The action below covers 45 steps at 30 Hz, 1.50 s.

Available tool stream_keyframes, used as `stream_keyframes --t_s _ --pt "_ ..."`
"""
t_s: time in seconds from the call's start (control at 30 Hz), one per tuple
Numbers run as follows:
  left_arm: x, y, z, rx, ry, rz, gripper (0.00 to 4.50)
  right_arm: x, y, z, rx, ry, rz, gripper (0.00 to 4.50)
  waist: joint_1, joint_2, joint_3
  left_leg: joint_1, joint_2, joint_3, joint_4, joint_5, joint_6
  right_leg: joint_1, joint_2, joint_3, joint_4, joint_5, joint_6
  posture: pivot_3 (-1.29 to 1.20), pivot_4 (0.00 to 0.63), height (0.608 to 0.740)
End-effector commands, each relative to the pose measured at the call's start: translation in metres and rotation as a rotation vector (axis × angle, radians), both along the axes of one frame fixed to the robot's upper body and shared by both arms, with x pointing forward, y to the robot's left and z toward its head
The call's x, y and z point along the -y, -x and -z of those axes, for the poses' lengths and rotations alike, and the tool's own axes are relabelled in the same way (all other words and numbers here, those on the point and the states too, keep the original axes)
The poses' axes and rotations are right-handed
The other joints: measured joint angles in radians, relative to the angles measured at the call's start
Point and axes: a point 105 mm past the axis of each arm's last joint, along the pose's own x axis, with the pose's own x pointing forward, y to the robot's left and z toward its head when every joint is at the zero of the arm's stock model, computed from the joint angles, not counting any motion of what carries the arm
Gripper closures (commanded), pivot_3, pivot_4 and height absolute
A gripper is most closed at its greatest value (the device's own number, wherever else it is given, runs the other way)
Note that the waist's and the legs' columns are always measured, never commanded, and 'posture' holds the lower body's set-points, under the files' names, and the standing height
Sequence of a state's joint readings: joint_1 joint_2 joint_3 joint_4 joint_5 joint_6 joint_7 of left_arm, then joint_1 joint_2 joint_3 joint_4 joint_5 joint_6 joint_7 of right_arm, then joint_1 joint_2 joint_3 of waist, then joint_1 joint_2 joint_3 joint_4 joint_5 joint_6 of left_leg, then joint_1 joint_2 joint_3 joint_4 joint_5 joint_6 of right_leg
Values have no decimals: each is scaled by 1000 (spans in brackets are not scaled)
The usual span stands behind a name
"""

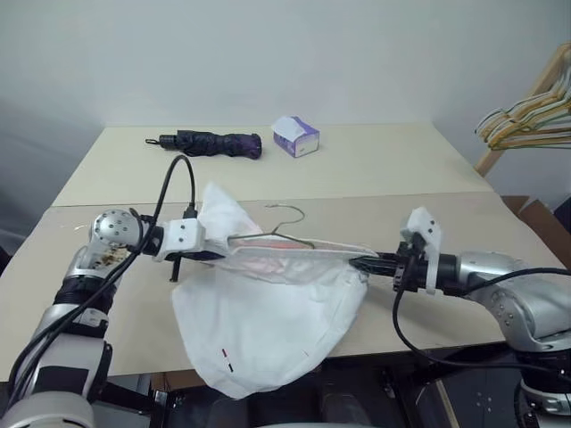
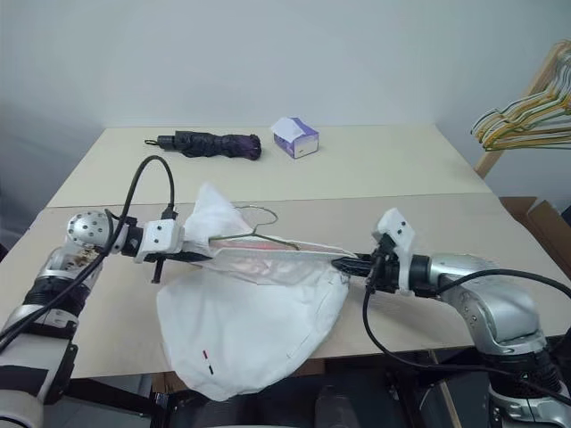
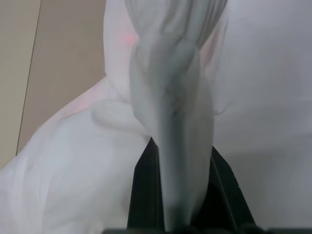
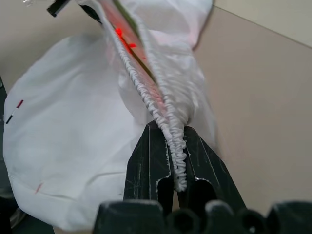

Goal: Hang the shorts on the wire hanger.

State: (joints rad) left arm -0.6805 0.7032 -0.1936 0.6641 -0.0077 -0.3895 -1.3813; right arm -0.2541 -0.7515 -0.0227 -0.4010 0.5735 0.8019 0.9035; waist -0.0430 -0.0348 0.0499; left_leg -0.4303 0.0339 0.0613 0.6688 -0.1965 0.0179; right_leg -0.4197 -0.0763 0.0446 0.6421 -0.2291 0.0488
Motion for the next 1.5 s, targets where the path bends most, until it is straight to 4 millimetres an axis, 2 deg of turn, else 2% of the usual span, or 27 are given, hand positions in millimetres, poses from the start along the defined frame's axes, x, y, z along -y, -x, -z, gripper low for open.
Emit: stream_keyframes --t_s 0.03,0.13,0.17,0.33,0.47,0.53,0.6,0.7,0.97,1.07,1.13,1.43,1.5 --pt "17 -15 -28 61 78 -26 4500 -20 9 -12 109 32 -76 4483 1 0 0 0 0 0 0 0 0 0 0 0 0 0 0 -52 0 740" --pt "23 -16 -33 58 94 -22 4500 -28 10 -8 130 59 -91 4483 -2 -1 -1 0 0 0 0 0 0 0 0 0 0 0 0 -53 0 740" --pt "24 -17 -35 61 103 -24 4500 -30 9 -6 131 66 -92 3815 -4 -1 -1 0 0 0 0 0 0 0 0 0 0 0 0 -53 0 740" --pt "30 -19 -45 66 138 -14 4500 -24 2 -2 146 122 -47 2146 -3 -1 -1 0 0 0 0 0 0 0 0 0 0 0 0 -54 0 740" --pt "30 -16 -50 59 146 6 4500 2 4 -19 163 156 -41 681 0 -1 -1 -1 0 0 0 0 0 0 0 0 0 0 0 -56 0 740" --pt "30 -14 -51 51 140 23 4500 16 2 -40 195 150 -47 25 0 -1 -1 -1 0 0 0 0 0 0 0 0 0 0 0 -55 0 740" --pt "31 -12 -52 40 132 45 4500 26 -3 -60 231 142 -48 25 -1 -1 -1 0 0 0 0 0 0 0 0 0 0 0 0 -62 0 740" --pt "34 -10 -54 29 129 76 4500 28 -15 -71 263 175 -53 25 -8 -1 -1 0 1 0 0 0 0 0 1 0 -1 0 0 -68 0 740" --pt "51 -10 -60 34 154 133 4500 7 -57 -35 259 493 -171 25 -28 0 -1 -1 0 0 0 0 0 -2 0 0 0 0 0 -69 0 740" --pt "53 -9 -61 39 154 146 4500 5 -65 -33 245 539 -180 581 -28 0 -1 -2 0 0 0 0 0 -3 0 0 1 0 0 -59 0 740" --pt "52 -7 -62 44 151 153 4500 0 -66 -39 255 516 -195 1216 -27 0 -1 -2 0 0 0 0 0 -3 0 0 1 0 0 -59 0 740" --pt "48 -3 -59 45 129 160 4500 -10 -59 -48 256 461 -242 4493 -26 0 -1 -1 0 0 0 0 0 -3 0 0 2 0 0 -55 0 740" --pt "48 -3 -60 45 128 162 4500 -11 -57 -49 246 439 -248 4493 -26 1 -1 -1 0 0 0 0 0 -2 0 0 2 0 0 -55 0 740"
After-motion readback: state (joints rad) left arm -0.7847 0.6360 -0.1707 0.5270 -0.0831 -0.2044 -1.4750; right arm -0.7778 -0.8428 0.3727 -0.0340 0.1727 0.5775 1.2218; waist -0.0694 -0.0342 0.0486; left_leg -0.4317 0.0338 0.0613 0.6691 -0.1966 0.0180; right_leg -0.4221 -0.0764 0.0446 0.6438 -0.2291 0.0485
